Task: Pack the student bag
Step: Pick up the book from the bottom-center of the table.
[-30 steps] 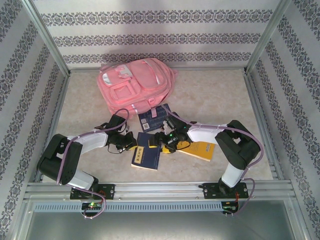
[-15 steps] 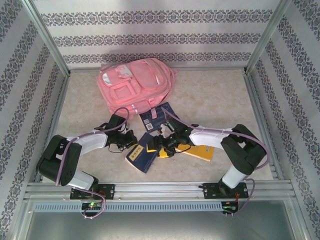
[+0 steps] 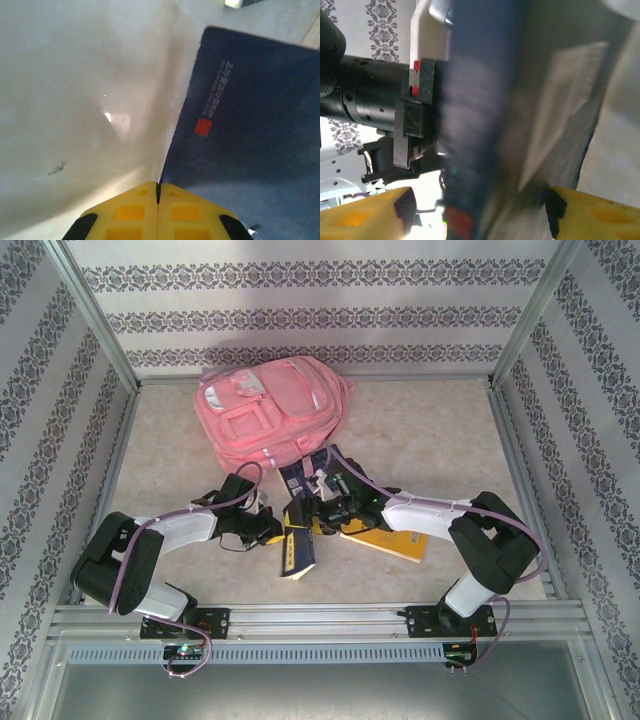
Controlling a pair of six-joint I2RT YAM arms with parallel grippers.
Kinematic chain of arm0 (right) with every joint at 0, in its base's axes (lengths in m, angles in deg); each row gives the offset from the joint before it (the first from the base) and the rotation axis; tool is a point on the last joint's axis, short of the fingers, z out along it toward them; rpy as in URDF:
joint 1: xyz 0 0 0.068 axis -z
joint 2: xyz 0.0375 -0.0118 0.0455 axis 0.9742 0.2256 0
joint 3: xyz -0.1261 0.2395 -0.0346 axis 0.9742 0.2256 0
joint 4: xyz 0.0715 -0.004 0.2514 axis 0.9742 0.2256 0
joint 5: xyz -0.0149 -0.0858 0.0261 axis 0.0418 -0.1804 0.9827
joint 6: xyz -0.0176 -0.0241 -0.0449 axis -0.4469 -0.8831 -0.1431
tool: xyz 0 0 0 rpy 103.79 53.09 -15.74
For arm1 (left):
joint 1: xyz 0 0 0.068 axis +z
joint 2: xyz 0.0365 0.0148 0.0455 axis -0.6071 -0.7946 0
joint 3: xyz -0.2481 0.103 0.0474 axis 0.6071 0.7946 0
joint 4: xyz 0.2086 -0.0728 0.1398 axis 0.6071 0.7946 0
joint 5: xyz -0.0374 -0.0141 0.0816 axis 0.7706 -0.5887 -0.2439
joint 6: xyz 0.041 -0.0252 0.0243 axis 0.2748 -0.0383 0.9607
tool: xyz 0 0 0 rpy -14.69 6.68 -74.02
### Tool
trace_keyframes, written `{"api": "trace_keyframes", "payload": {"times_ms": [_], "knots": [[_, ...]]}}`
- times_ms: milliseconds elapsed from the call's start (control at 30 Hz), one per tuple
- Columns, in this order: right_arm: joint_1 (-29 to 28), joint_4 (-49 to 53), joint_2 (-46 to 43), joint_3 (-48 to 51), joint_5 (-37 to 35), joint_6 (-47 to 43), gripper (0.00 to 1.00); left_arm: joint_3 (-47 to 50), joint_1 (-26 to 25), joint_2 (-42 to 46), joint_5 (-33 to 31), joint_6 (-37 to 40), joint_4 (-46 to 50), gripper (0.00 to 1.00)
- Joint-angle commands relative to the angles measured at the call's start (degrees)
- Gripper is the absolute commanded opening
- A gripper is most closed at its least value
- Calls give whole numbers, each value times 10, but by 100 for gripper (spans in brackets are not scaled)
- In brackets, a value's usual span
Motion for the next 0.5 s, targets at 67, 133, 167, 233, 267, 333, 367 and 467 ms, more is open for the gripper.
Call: {"api": "trace_keyframes", "payload": {"times_ms": [67, 133, 167, 233, 267, 333, 367, 467], "knots": [[0, 13, 41, -19, -37, -42, 67, -11, -7, 18, 18, -7, -17, 0], [2, 21, 45, -16, -46, -50, 66, -11, -7, 18, 10, -5, -15, 0], [3, 27, 44, -16, -52, -55, 64, -11, -9, 19, 7, -4, -15, 0], [8, 35, 44, -14, -59, -62, 57, -13, -9, 15, 1, -3, -13, 0], [9, 43, 44, -16, -62, -68, 53, -16, -9, 14, -2, 0, -10, 0], [12, 62, 42, -20, -70, -82, 44, -25, -10, 13, -10, 9, 4, 0], [13, 73, 42, -22, -77, -90, 39, -30, -10, 16, -17, 17, 15, 0], [20, 82, 44, -23, -77, -100, 23, -42, -10, 41, -49, 34, 52, 6]]}}
